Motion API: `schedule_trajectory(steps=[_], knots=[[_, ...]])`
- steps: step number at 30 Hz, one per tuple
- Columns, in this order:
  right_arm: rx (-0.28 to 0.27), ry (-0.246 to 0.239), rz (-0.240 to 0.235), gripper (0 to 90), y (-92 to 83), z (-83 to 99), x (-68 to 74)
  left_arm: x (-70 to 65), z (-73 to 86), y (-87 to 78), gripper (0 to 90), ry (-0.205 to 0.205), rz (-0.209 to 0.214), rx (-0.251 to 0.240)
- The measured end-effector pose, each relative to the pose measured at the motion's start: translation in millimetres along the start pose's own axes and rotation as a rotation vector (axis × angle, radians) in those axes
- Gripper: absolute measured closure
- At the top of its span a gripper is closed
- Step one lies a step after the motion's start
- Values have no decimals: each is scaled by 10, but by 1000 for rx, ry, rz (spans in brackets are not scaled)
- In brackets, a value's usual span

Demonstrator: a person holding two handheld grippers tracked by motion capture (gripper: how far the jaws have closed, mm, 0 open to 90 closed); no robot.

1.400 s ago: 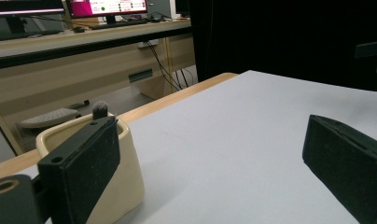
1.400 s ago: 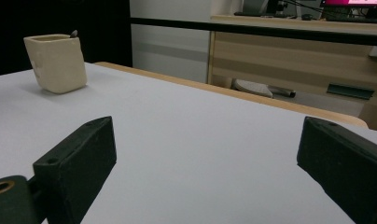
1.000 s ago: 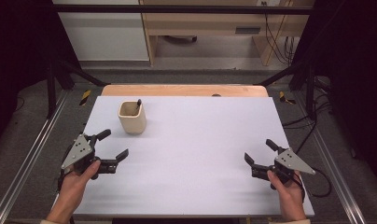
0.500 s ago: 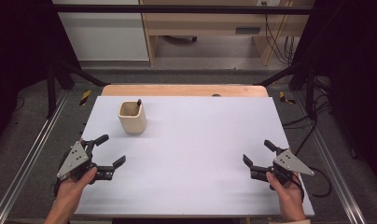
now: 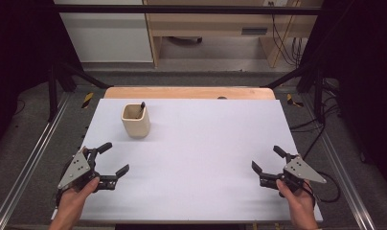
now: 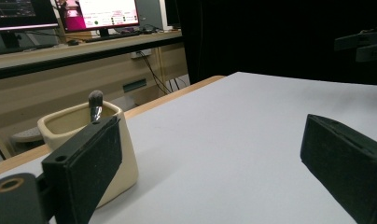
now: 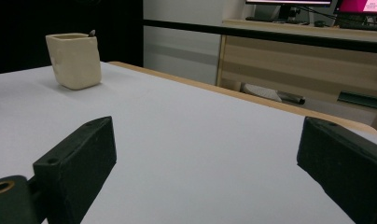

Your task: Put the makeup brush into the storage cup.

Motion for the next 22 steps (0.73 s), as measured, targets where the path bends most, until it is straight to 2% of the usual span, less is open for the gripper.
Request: schedule_trajectory(steps=[3,8,13,18,22], knots=[[2,-1,-7,47,9,7,9,-12,26,-10,51,-12,11,0],[10,2,-11,45,30,27,16,-3,90,-27,45,-9,10,0],[22,25,-9,35,66,77,9,30,178,-65,31,-16,-6,2],[49,18,5,33,119,135,11,81,260,-106,30,-27,-32,15],[71,15,15,33,146,174,21,89,257,-129,24,-37,-44,10]])
Point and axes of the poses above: each handheld gripper's, and its own axes: y roughly forward along the jaws, z roughly out of its underside, x roughly to its left, the point moved 4 cm from there along y, roughly forward along the jaws, and after that the axes turned 13 degrees about -x, right-handed, at the moved point
